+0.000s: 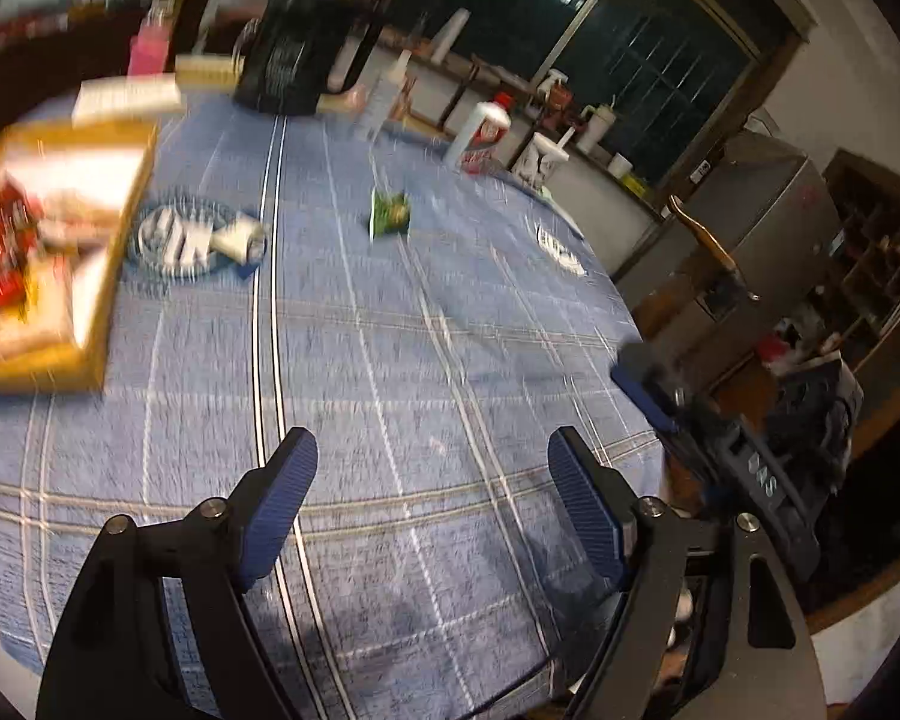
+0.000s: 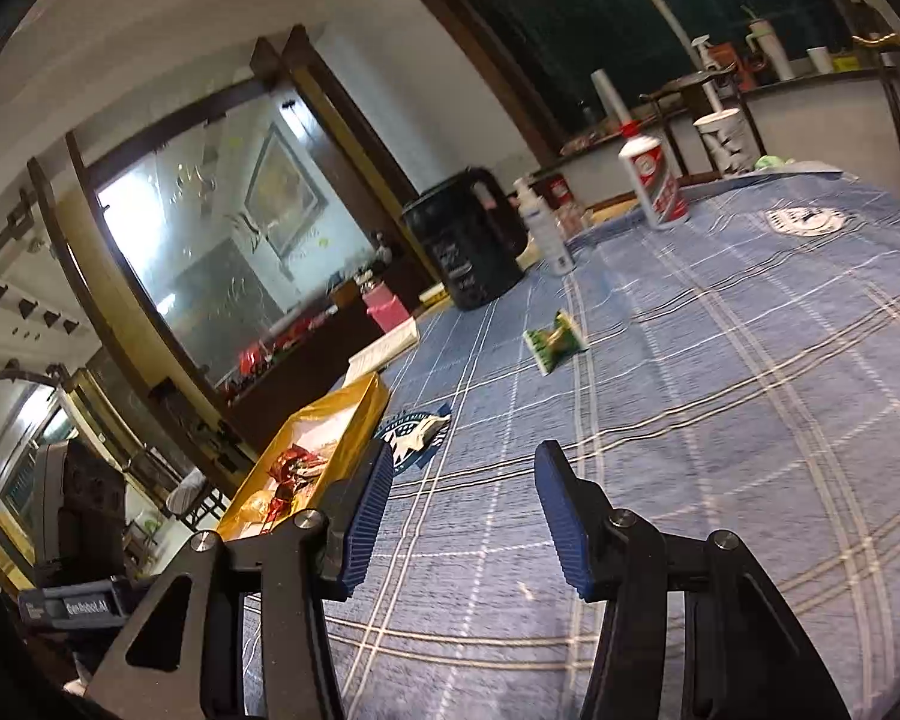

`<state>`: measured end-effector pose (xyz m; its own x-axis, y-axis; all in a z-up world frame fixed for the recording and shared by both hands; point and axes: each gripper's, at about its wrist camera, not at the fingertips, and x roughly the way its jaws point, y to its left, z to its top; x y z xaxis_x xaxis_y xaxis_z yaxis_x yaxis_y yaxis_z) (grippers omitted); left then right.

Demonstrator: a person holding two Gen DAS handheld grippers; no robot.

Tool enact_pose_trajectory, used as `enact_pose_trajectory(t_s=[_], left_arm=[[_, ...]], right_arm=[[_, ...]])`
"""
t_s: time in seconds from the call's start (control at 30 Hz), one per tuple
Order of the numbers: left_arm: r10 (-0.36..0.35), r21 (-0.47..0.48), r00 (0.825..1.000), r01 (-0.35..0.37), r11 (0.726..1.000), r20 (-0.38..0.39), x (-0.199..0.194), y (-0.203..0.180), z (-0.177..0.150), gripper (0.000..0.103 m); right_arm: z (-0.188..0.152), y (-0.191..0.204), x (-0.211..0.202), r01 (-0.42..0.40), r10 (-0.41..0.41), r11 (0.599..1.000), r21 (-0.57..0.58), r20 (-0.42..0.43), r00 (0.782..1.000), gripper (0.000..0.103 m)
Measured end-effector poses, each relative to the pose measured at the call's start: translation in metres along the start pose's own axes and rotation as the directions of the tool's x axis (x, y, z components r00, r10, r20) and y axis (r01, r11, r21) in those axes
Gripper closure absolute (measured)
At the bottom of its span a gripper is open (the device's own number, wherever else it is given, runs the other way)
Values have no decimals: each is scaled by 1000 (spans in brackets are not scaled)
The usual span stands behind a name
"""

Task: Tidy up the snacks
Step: 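Swing both open tools away from the tray toward the remaining snacks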

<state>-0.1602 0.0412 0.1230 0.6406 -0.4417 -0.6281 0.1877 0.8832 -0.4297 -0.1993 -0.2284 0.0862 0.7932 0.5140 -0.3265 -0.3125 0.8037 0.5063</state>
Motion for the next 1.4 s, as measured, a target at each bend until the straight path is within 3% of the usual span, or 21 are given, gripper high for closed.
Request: enact_pose_trajectory(t_s=[0.07,0.13,0.2,0.27,0.37,0.47,0.6,0.73,0.77,0.83,0.9,0.93,1.0,1.1,1.17,1.2,1.3,1.33,1.4], left_arm=[[58,45,992,-63,997,112,-24,-16,5,23],[66,76,962,-89,993,264,-60,-31,10,23],[22,126,927,-74,989,375,-88,-40,9,23],[6,198,921,-90,976,390,-102,-50,6,23],[44,257,916,-158,953,400,-117,-54,-1,23],[83,293,876,-246,924,475,-151,-52,6,23],[65,334,825,-298,894,562,-222,-37,33,18],[88,343,804,-346,873,588,-280,-15,58,17],[104,335,799,-362,870,593,-296,-6,65,17],[126,312,792,-374,873,598,-318,10,71,17],[135,279,783,-368,887,607,-338,25,84,17],[140,264,772,-374,889,620,-346,28,89,17],[149,224,729,-389,894,668,-363,30,104,17],[115,221,702,-368,903,703,-370,24,123,16],[95,228,705,-350,908,702,-362,22,132,14],[86,233,721,-331,914,688,-355,22,134,13],[69,232,794,-258,938,604,-318,29,135,13],[47,234,825,-214,948,563,-297,34,135,13],[4,220,867,-131,967,498,-263,41,132,13]], right_arm=[[2,-3,-16,-1,1,1000,-14,16,1000,51],[9,-2,-33,20,-18,998,-54,42,999,51],[17,2,-50,40,-32,995,-97,75,997,51],[31,12,-65,73,-57,989,-129,125,991,51],[53,31,-87,94,-66,983,-157,177,982,51],[82,56,-115,134,-88,976,-174,245,966,51],[147,87,-159,186,-136,975,-123,331,934,51],[210,121,-185,250,-202,966,-72,396,896,49],[229,134,-189,289,-239,955,-60,417,877,49],[257,152,-188,334,-286,942,-38,433,855,49],[279,162,-186,354,-316,935,-9,427,847,49],[287,166,-186,357,-326,934,7,424,845,49],[301,171,-181,366,-347,930,31,401,848,49],[309,175,-172,394,-372,919,25,387,844,49],[309,177,-166,420,-387,908,-2,383,839,48],[308,176,-161,428,-389,903,-20,382,838,43],[297,163,-130,420,-372,905,-71,349,860,35],[293,155,-116,411,-364,907,-88,327,872,35],[277,132,-72,381,-343,916,-126,250,906,35]])
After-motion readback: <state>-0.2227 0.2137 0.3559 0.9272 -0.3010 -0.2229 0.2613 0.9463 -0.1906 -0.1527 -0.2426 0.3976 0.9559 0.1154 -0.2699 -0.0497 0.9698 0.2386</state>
